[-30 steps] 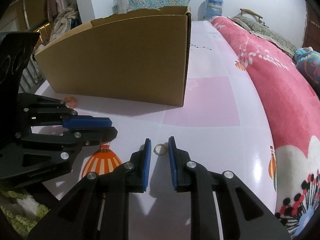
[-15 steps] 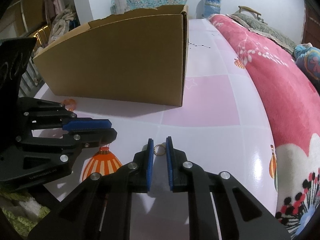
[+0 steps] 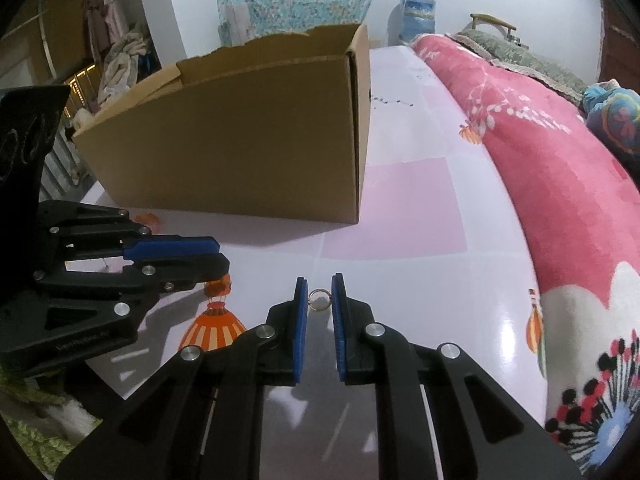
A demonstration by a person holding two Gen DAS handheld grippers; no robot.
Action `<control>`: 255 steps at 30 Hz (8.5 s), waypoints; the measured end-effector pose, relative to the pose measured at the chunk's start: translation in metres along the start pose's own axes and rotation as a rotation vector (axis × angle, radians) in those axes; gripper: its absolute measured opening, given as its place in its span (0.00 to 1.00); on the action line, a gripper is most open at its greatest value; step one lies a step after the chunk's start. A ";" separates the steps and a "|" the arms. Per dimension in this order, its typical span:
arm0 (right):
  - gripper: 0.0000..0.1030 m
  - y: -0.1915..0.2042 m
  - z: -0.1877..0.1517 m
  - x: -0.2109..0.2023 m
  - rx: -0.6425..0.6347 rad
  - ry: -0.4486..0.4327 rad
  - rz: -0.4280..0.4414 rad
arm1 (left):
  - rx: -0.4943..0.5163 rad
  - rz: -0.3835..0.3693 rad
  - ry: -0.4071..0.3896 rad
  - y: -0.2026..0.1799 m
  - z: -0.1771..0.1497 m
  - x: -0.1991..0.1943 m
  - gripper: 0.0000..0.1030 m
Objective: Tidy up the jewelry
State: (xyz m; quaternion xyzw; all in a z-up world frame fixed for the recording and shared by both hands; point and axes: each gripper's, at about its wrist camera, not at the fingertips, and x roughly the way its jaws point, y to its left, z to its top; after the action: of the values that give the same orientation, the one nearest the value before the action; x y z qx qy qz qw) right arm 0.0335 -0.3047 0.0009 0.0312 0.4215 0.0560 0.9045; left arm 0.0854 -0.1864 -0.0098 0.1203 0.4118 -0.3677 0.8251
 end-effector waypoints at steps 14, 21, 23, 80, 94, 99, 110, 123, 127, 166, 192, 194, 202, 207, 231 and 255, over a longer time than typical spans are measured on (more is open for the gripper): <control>0.12 0.012 0.070 -0.084 -0.057 -0.238 0.079 | 0.043 -0.030 -0.271 0.002 0.052 -0.111 0.11; 0.12 0.007 0.133 -0.063 -0.073 -0.232 0.199 | -0.027 -0.031 -0.249 0.041 0.092 -0.103 0.11; 0.12 0.007 0.143 -0.045 -0.069 -0.173 0.216 | -0.066 -0.038 -0.193 0.058 0.101 -0.085 0.11; 0.71 0.043 0.002 0.004 0.077 0.208 -0.041 | -0.398 0.232 0.089 0.107 -0.087 -0.081 0.85; 0.93 0.045 0.001 0.037 0.008 0.289 -0.159 | -0.446 0.352 0.105 0.126 -0.097 -0.063 0.92; 0.94 0.039 0.002 0.040 0.010 0.287 -0.154 | -0.393 0.379 0.131 0.122 -0.098 -0.058 0.93; 0.94 0.047 -0.004 0.034 -0.017 0.262 -0.162 | -0.394 0.379 0.138 0.119 -0.093 -0.054 0.93; 0.46 0.099 0.019 0.041 -0.134 0.160 -0.021 | -0.391 0.376 0.136 0.113 -0.095 -0.054 0.93; 0.31 0.103 0.020 0.052 -0.185 0.177 -0.014 | -0.389 0.376 0.135 0.112 -0.095 -0.055 0.93; 0.06 0.027 0.000 0.031 0.064 0.115 0.112 | -0.134 0.157 -0.053 0.071 -0.054 -0.053 0.49; 0.26 0.047 -0.005 0.021 -0.067 0.117 0.042 | -0.209 0.212 0.079 0.076 -0.072 -0.049 0.09; 0.25 0.044 -0.004 0.026 -0.069 0.116 0.040 | -0.208 0.207 0.078 0.077 -0.069 -0.046 0.09; 0.12 0.055 0.004 0.032 -0.145 0.133 0.019 | -0.211 0.191 0.070 0.075 -0.070 -0.044 0.09; 0.08 0.057 0.006 0.033 -0.150 0.147 0.017 | -0.209 0.190 0.069 0.076 -0.070 -0.043 0.09; 0.06 0.047 0.012 -0.001 -0.042 0.052 0.035 | -0.210 0.185 -0.005 0.076 -0.066 -0.070 0.09; 0.06 0.067 0.085 -0.086 -0.046 -0.271 0.204 | -0.201 0.032 -0.392 0.087 0.017 -0.203 0.09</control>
State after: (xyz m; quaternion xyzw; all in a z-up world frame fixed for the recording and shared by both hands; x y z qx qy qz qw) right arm 0.0387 -0.2504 0.1275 0.0602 0.2892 0.1525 0.9431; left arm 0.0780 -0.0308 0.1482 -0.0296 0.2760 -0.3281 0.9029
